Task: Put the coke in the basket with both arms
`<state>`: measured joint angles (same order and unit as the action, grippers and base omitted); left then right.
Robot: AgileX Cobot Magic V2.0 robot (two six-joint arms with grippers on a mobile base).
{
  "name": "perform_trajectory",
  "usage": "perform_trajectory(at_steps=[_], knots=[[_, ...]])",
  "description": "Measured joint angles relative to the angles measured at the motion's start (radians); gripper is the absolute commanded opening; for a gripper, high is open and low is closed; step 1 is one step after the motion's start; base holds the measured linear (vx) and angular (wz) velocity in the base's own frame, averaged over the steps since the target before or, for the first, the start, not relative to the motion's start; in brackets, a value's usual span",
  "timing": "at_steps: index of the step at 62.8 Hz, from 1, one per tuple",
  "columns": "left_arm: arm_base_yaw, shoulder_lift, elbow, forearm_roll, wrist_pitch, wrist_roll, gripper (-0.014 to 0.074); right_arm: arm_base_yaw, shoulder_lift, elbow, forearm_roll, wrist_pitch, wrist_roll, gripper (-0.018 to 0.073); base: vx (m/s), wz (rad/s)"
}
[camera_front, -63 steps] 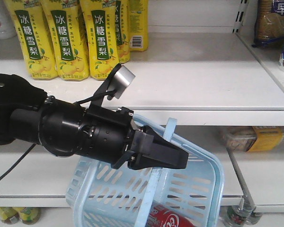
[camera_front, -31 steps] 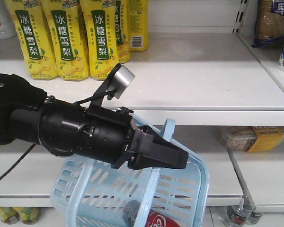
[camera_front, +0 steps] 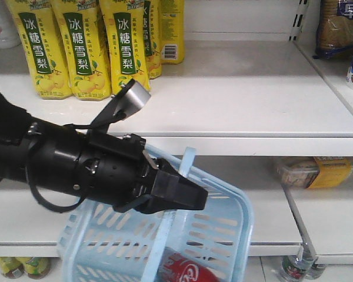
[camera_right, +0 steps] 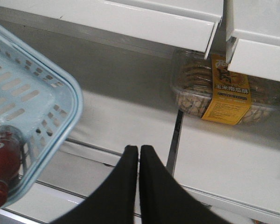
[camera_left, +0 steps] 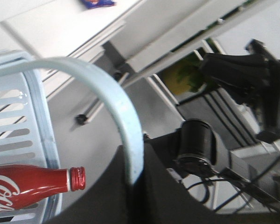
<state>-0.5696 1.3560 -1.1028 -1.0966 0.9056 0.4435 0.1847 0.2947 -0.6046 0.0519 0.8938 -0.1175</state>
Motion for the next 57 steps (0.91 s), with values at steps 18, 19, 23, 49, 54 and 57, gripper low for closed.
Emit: perform_trajectory(at_steps=[18,19,23,49,54,57], knots=[[0.0,-0.139,0.088,0.324,-0.087,-0.246,-0.0006,0.0,0.0,0.0,0.0,0.0,0.0,-0.0002,0.0,0.0],[0.0,-0.148,0.094,0.333,-0.094,-0.255,-0.0006,0.0,0.0,0.0,0.0,0.0,0.0,-0.0002,0.0,0.0],[0.0,-0.19,0.12,0.373,-0.124,-0.292,-0.0006,0.0,0.0,0.0,0.0,0.0,0.0,-0.0002,0.0,0.0],[0.0,-0.479,0.405,0.547,-0.412,-0.372,-0.0006,0.0,0.0,0.0,0.0,0.0,0.0,-0.0002,0.0,0.0],[0.0,-0.537,0.472,0.562,-0.478,-0.374,-0.0006,0.0,0.0,0.0,0.0,0.0,0.0,-0.0002,0.0,0.0],[0.0,-0.574,0.517,0.574,-0.518,-0.375,-0.0006,0.0,0.0,0.0,0.0,0.0,0.0,-0.0002,0.0,0.0]])
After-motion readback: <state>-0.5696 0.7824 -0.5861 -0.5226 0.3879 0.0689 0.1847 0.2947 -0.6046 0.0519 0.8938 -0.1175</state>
